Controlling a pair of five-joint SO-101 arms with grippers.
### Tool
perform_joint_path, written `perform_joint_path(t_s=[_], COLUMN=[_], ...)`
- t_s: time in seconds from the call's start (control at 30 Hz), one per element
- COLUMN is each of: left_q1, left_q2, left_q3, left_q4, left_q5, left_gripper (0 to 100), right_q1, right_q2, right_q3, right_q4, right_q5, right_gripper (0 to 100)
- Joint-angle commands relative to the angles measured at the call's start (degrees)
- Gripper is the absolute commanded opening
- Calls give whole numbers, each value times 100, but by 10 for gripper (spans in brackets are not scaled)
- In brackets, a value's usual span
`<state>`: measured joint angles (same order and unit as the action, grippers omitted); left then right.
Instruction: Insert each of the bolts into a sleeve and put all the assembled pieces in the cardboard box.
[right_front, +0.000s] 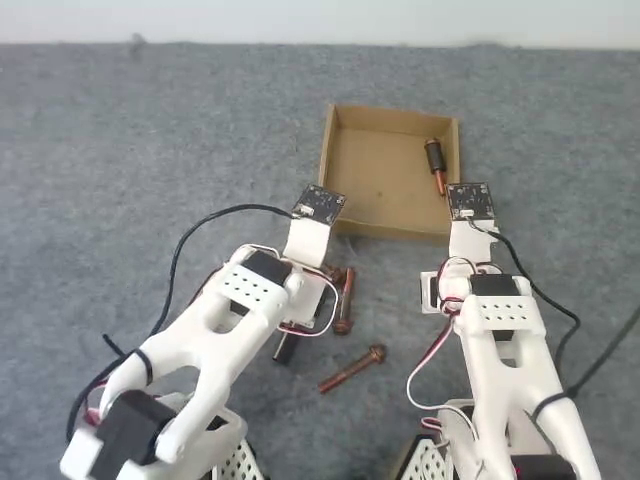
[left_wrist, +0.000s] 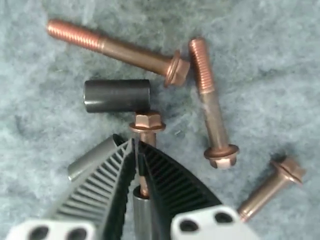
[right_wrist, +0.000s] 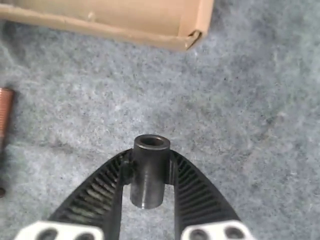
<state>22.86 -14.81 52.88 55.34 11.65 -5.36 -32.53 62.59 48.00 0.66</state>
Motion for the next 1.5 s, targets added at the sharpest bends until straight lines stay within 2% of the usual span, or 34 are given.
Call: perform_joint_path(t_s=[0.0,0.3,0.53,0.73,1.07,1.27,1.47], left_q1=[220,387,352,387,404,1011,1108], left_q2=[176,422,422,422,220,-835,-686], left_q3=[-207,-356,-567,-593,-593,-303,48], left_q4=[-9,0,413,440,510,826,299], left_q5=[-70,-79,-62,-44,-53,-53,-53], left_gripper=[13,17,160,121,119,123,123], right_q1=[-75,-75,-75,-75,-75,-4,743], right_q2=[-286,-286,-286,-286,-286,-286,-295], right_q3=[-62,-62,-62,-62,-62,-62,-141], right_q4=[-84,-84,-84,-84,-84,-31,233], right_q5=[141,141,141,141,141,141,246], right_gripper=[6,6,6,6,6,6,6])
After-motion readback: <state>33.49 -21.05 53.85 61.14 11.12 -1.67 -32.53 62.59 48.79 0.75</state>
